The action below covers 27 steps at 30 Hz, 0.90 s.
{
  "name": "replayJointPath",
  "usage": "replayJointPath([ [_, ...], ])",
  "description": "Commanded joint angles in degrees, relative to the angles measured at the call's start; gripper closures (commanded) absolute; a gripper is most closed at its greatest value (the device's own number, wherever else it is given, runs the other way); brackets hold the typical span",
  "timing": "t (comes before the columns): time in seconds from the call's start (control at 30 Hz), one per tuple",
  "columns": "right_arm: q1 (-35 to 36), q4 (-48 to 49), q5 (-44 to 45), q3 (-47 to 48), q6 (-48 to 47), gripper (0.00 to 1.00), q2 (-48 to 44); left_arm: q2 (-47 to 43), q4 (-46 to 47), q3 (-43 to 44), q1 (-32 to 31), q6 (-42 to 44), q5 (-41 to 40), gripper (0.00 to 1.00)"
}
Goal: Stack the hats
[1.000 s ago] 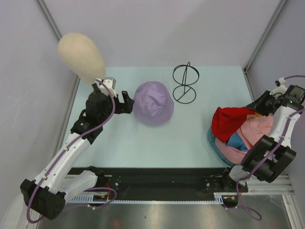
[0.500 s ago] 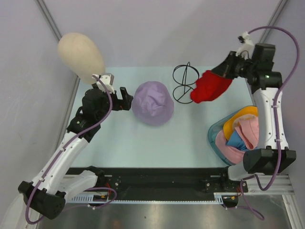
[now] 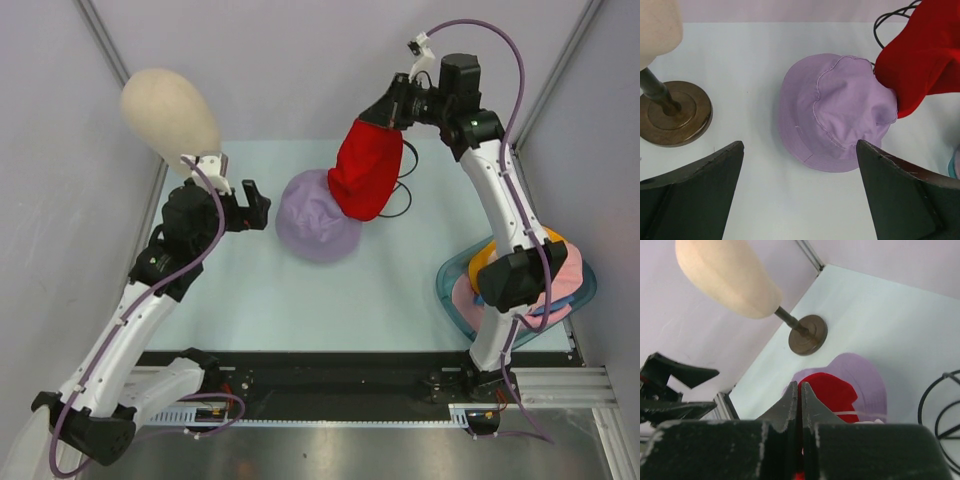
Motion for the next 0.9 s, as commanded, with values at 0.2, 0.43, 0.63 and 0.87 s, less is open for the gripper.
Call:
replayJointPath([
  [0.2,-6.0,11.8,4.2,0.5,5.0,1.0,3.0,-3.4,-2.0,2.2,-0.2,-2.2,-2.4,0.0],
  [0.43,-11.8,18.1,3.4,-5.9,5.8,1.0,1.6,-2.6,-1.8,2.2,-0.2,-1.9,-1.8,0.0],
  [0.63,-14.5,17.2,2.7,-9.8,4.5,1.0,3.2,-1.7,-1.7,2.8,-0.2,-1.4,-0.5,0.0],
  [0.87,-15.1,22.0,7.5,-21.5,5.0,1.0,1.7,-1.5,-1.1,2.1,-0.2,-1.9,-0.4,0.0],
])
